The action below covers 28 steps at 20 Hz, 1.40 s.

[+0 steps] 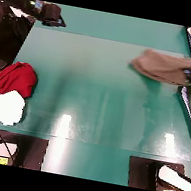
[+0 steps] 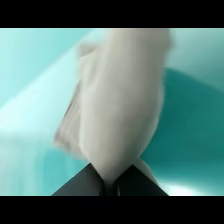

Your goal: Fold the shirts.

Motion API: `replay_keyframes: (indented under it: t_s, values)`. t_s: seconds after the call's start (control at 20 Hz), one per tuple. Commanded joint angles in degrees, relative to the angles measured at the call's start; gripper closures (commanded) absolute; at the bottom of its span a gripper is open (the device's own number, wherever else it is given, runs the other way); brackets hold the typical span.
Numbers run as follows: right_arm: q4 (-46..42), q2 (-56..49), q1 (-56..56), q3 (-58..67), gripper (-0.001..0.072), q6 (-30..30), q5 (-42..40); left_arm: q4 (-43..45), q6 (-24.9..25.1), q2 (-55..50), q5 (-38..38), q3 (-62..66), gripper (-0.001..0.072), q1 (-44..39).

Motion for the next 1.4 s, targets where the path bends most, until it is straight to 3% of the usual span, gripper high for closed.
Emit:
replay_keyframes:
  t_s: [0.0,0.35,0.65,0.95,1.35]
  values:
    - [-0.31,3.06,-14.36,-0.76,0.0694,0.13,1.05,0.00,-0.02,0.04,5.33,-0.02,0.0673,-4.09]
    - [-0.26,-5.35,-20.68,14.19,0.0694,0.09,8.83,0.15,-0.07,0.04,5.70,-0.02,0.0673,-5.25]
    - [-7.85,-1.22,-22.88,26.80,0.0694,2.34,15.15,0.26,0.00,0.04,5.68,-0.02,0.0673,-5.25]
    - [-18.16,6.10,-29.70,26.32,0.0694,5.88,22.47,0.59,1.53,0.04,5.66,-0.02,0.0673,-5.25]
    - [-38.12,14.95,-34.97,10.54,0.0692,7.10,26.82,0.61,3.02,0.04,2.89,-0.02,0.0673,-5.25]
